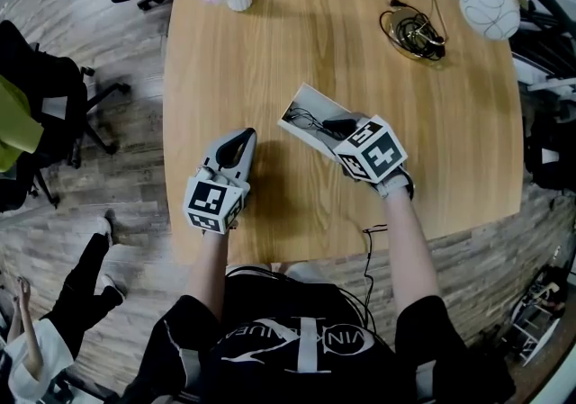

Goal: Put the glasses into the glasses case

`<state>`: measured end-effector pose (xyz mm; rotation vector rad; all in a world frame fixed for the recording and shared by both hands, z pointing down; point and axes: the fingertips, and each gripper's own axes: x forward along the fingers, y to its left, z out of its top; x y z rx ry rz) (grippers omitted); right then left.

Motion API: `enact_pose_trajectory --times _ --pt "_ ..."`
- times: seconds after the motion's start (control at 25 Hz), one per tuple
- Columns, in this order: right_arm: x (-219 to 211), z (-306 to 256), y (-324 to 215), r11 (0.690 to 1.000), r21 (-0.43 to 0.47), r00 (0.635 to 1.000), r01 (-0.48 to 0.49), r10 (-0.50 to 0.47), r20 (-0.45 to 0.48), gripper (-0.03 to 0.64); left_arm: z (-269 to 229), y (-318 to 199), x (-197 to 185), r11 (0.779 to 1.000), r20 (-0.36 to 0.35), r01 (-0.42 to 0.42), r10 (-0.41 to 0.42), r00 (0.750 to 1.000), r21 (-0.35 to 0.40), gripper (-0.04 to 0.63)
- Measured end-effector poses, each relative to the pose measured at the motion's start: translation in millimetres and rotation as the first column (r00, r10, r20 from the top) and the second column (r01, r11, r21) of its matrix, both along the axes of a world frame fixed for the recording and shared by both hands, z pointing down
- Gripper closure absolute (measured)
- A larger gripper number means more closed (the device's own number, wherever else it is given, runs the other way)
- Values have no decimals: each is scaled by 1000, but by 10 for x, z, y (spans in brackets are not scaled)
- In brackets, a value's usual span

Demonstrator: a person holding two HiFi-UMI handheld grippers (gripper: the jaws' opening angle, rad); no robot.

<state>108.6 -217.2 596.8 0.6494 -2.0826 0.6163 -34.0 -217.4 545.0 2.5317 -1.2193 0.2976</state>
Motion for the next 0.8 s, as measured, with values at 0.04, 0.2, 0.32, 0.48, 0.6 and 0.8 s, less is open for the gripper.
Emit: enact_pose_trajectory --times 0.04,0.2,0.32,0.48,0.6,0.8 --pt "-2 -1 -6 1000 2 1000 1 -1 -2 538 -1 0 -9 1000 0 1 -1 1000 -2 578" --pt "-8 4 -5 1000 6 999 29 -29 -15 532 -6 -5 -29 1000 0 7 -7 1000 -4 578" --pt "-36 18 26 997 0 997 78 -78 -22 532 0 -8 -40 1000 -4 13 -13 1000 -7 578" --pt "-42 27 20 995 -3 995 99 -99 -26 529 19 3 -57 1000 -4 17 -17 1000 -13 578" --pt "-35 7 -9 996 7 996 88 -88 -23 512 25 7 -78 1000 -4 19 -19 1000 -13 578" --pt "-51 -20 -18 997 0 997 74 -74 12 512 15 15 -107 1000 -6 28 -28 1000 -14 578"
